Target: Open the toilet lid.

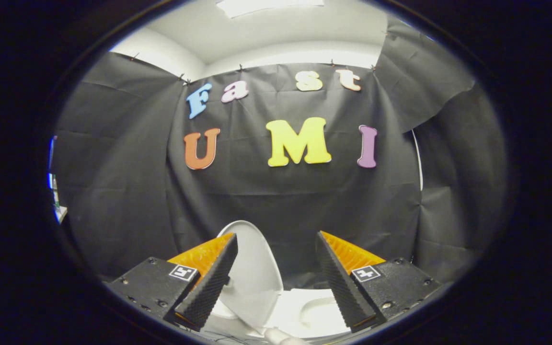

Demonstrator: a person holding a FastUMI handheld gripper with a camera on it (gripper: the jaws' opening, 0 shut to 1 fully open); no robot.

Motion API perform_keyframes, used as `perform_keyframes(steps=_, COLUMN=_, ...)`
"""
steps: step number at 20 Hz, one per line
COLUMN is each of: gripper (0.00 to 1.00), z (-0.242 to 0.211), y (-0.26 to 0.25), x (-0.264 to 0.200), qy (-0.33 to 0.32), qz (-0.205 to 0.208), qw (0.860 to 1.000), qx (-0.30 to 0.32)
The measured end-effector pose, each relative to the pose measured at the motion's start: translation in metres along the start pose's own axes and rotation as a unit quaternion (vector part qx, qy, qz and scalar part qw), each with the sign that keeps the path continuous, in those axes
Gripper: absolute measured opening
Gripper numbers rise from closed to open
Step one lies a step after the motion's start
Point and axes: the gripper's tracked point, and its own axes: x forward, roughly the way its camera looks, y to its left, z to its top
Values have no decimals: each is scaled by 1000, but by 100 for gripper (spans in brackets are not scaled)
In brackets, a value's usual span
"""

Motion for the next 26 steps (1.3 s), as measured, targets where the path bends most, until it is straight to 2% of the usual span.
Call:
perform_keyframes(steps=6, gripper=100, z=-44, y=-74, x=-31, qy=30, qz=-29, qw=998, qx=36)
perform_keyframes(steps=11, gripper=100, z=-88, y=-129, x=-56, qy=51, qz=-65, qw=997, qx=8)
perform_keyframes(steps=14, gripper=100, z=-110, y=-156, x=-63, qy=44, qz=-87, qw=995, qx=19)
perform_keyframes(steps=19, gripper=100, z=-148, y=-184, x=-65, qy=54, qz=-99, qw=993, qx=42)
perform_keyframes(steps=24, gripper=100, z=-157, y=-208, x=-68, qy=51, qz=-124, qw=991, qx=-3)
perform_keyframes(steps=26, gripper=100, z=-159, y=-211, x=-72, qy=55, qz=-126, qw=990, qx=0)
